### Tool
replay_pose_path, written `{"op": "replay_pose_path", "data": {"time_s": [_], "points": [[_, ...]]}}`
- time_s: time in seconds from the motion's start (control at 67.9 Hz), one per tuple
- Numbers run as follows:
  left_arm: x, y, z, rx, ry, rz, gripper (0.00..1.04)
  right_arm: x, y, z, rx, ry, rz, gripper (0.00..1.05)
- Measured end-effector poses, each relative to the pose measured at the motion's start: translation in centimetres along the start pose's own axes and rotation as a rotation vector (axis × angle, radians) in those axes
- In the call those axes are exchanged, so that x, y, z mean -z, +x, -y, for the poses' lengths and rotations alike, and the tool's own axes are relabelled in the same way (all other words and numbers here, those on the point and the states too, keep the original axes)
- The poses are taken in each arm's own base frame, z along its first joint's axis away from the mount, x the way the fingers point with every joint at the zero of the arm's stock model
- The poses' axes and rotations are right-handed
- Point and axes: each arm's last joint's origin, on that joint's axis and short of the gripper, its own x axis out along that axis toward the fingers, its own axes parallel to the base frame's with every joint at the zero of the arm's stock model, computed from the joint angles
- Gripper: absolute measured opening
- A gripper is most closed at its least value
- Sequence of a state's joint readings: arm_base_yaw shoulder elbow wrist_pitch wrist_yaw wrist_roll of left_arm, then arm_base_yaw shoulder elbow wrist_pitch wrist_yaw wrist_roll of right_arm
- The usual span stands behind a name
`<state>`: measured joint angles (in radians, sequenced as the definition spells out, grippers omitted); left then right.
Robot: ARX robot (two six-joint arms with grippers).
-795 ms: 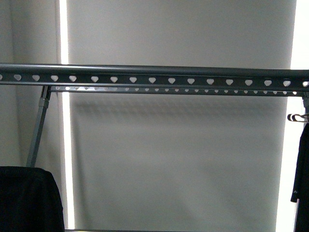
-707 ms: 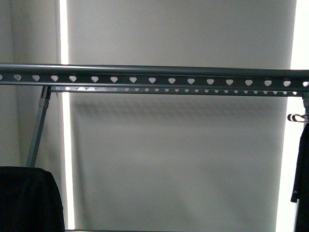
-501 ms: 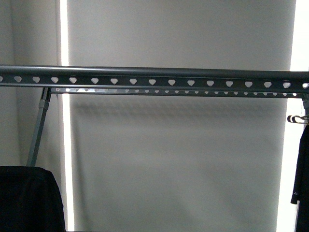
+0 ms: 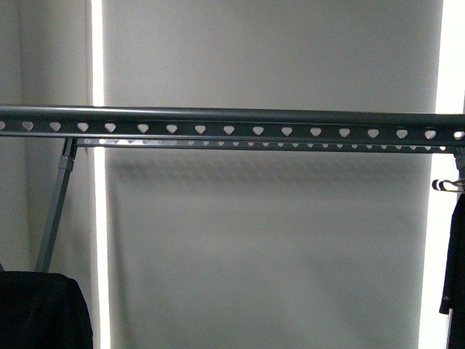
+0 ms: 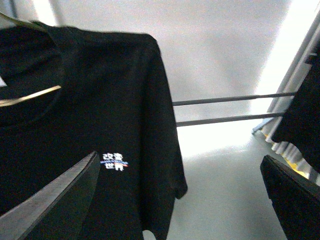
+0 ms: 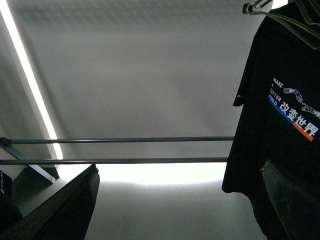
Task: Hang clothes on hanger
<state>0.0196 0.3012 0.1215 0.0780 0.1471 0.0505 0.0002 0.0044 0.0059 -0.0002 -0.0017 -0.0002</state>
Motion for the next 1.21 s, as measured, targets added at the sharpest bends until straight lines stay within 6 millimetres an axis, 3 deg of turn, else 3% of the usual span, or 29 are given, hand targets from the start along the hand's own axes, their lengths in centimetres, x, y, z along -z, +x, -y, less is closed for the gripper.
{"op": "replay_pose_path", "data": {"time_s": [0.118,0.221,0.412,0.56,0.721,0.972,1.207], "points": [[-4.0,3.3,-0.6,-0.211,-0.116,-0.052,0.98,0.0,0.0,0.0,0.000,0.000,0.000,0.97],[-5.5,6.0,-0.9,-0.330,-0.200,-0.125,0.98,0.0,0.0,0.0,0.000,0.000,0.000,0.97],[-6.2,10.1,-1.6,-0.612,-0.374,-0.294,0.98,0.0,0.0,0.0,0.000,0.000,0.000,0.97],[-6.6,12.4,-1.7,-0.796,-0.501,-0.324,0.98,0.0,0.0,0.0,0.000,0.000,0.000,0.97],[-8.6,14.6,0.1,-0.787,-0.648,-0.255,0.98,0.0,0.0,0.0,0.000,0.000,0.000,0.97],[-11.8,15.6,3.2,-0.739,-0.713,-0.190,0.98,0.0,0.0,0.0,0.000,0.000,0.000,0.97],[-12.0,18.4,3.1,-0.831,-0.728,-0.221,0.98,0.0,0.0,0.0,0.000,0.000,0.000,0.97]]}}
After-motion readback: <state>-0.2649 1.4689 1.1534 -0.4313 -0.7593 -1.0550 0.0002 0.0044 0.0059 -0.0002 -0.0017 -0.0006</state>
